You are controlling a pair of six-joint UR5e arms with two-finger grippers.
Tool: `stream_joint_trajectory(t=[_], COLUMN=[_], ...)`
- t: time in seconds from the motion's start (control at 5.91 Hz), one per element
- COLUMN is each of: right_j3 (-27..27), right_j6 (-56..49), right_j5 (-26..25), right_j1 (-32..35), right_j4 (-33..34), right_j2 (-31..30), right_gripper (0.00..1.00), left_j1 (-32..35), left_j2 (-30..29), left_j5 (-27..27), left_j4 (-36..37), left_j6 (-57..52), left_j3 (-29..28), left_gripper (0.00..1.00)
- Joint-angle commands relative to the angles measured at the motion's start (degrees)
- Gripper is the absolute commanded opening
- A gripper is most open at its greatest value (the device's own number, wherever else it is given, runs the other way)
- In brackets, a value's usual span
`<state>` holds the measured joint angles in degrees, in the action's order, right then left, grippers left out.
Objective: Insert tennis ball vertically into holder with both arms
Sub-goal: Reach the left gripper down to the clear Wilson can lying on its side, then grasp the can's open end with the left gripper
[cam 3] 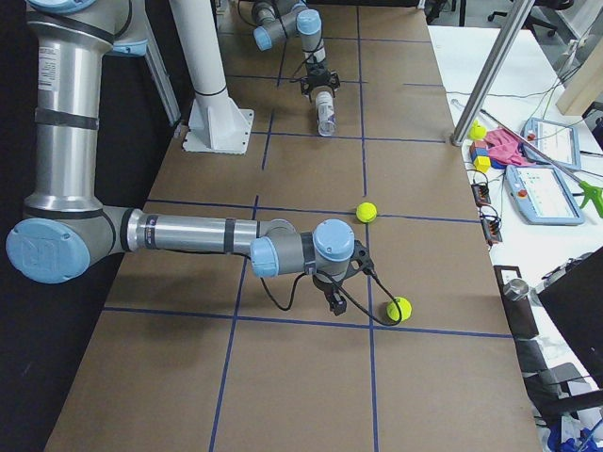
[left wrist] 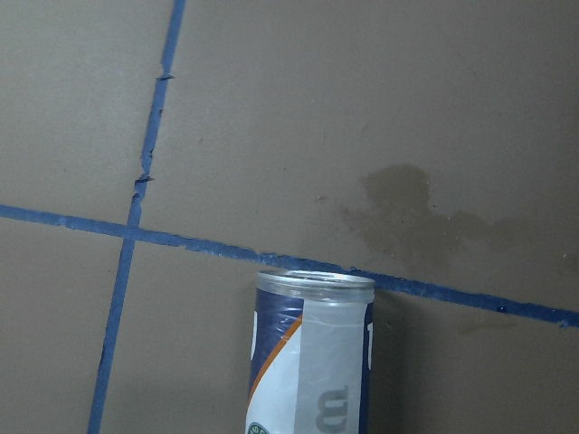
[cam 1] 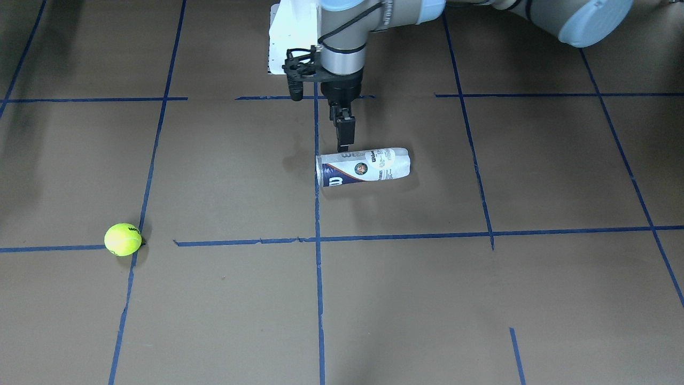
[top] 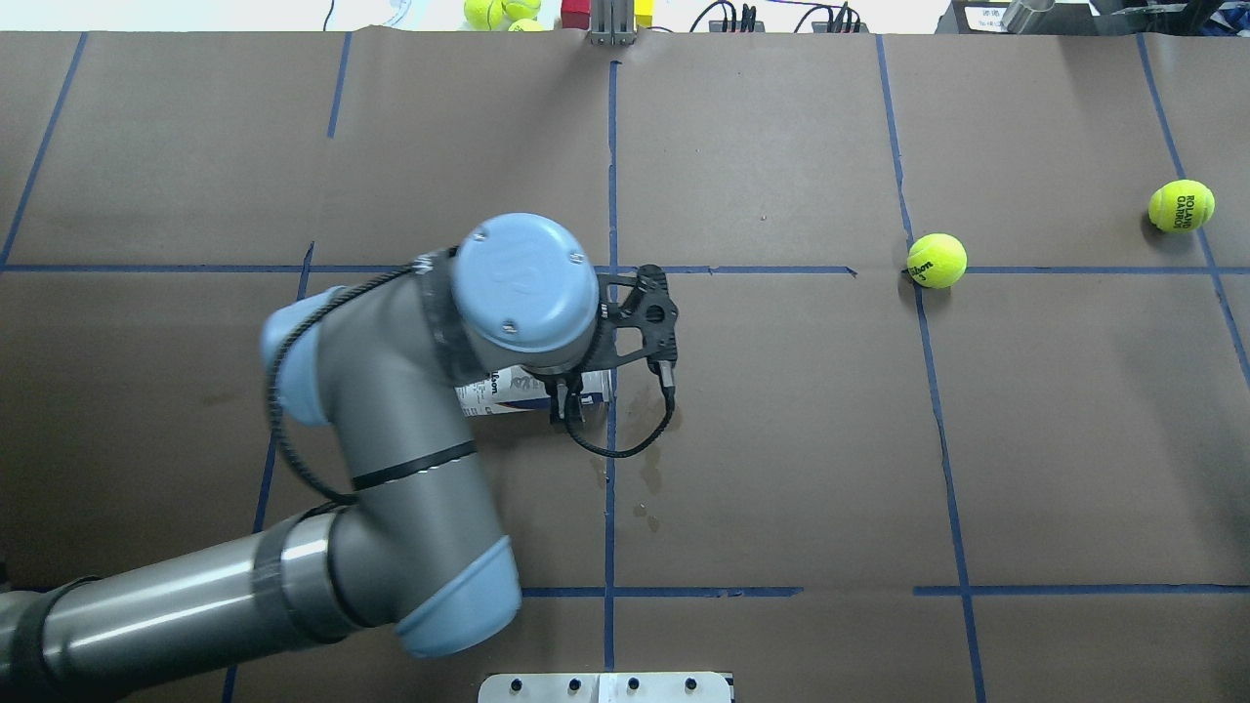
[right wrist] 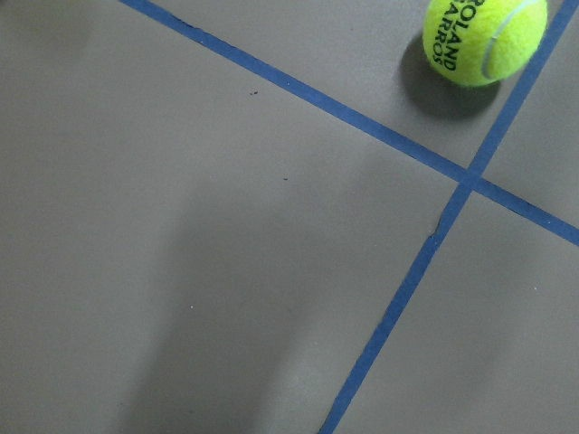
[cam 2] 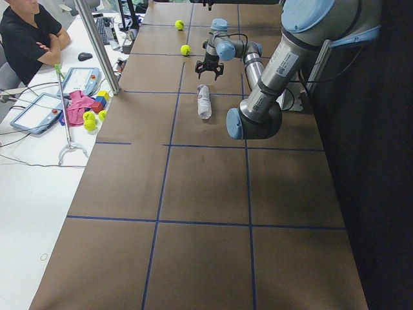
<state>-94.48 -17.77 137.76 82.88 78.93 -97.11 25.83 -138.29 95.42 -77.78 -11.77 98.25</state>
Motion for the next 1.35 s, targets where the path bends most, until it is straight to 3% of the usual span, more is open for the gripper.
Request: stream_joint_trajectory(t=[0.0,0.68,0.85,1.18], right_j3=[0.2,-0.2,-0.2,-0.2], right_j6=[-0.1,0.0,-0.1,-0.1], right_j5=[0.1,0.1,0.1,1.5], right_j1=[-0.1,-0.2,-0.2,-0.2], right_j4=[-0.1,-0.1,-0.1,-0.1], right_j2=[-0.1,0.3,0.2,-0.2], right_gripper=[1.00,1.00,1.00,1.00], left_j1=[-0.4,-1.0,-1.6,-2.6], left_j2=[-4.1,-6.4,-7.5,-7.5], left_j5=[-1.8,-3.9,-3.9,-3.9], left_j4=[3.2,2.6,0.3,0.4], left_j6=[-3.2,-0.6,1.5,4.1], left_j3=[-6.8,-12.5,-16.6,-16.7], left_gripper=[1.00,0.99,0.99,0.99])
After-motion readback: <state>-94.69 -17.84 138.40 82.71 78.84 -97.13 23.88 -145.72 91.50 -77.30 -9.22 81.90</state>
